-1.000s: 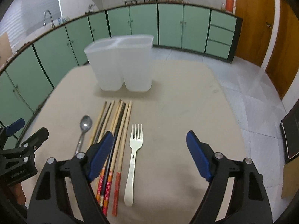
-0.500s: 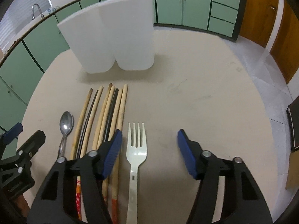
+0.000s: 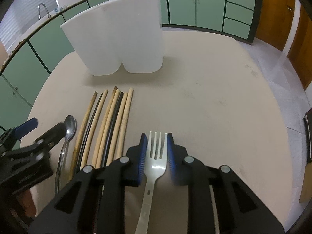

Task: Organize utensils
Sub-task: 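Close the left tool on the steel spoon while the right tool holds the fork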

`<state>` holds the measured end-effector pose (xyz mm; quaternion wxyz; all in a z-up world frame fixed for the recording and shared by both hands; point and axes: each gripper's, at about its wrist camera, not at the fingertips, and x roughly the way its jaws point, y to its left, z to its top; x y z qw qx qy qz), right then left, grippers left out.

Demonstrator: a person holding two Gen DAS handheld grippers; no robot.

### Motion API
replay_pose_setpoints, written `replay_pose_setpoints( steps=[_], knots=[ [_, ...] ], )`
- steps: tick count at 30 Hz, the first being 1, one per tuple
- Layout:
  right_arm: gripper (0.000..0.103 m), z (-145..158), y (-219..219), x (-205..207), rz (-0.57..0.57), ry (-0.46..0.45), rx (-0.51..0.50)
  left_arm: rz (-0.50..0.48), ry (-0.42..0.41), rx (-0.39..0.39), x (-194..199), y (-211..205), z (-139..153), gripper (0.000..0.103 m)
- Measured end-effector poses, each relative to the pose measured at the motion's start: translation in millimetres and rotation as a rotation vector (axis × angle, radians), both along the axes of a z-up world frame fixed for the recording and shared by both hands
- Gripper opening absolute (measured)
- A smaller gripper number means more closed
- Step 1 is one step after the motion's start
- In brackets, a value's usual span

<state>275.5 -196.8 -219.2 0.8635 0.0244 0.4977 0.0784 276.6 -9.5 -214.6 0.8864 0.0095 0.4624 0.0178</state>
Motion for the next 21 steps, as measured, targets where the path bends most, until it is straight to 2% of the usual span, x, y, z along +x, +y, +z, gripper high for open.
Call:
replay_pose_setpoints(
  steps=[10,15,18,20,21],
  knots=[
    [0.020,-3.9,1.6,0.5,0.010,-0.007,0.001,0.020,0.055,-0.010,18.9,-0.8,-17.7,0.091],
    [0.020,-4.9,0.6,-0.3,0.014,-0.007,0.006,0.025,0.058,-0.049,24.0,5.3,-17.9,0.090],
    [0.021,-5.8,1.0,-0.6,0.017,-0.009,0.002,0.006,0.036,-0.060,24.0,6.8,-15.7,0.070],
    [0.021,-6.2,1.5,-0.9,0.018,-0.010,0.000,-0.019,0.027,-0.067,24.1,6.6,-13.6,0.048],
    [0.020,-6.2,1.8,-1.1,0.018,-0.009,0.000,-0.036,0.023,-0.075,24.3,5.2,-12.7,0.043]
  ],
)
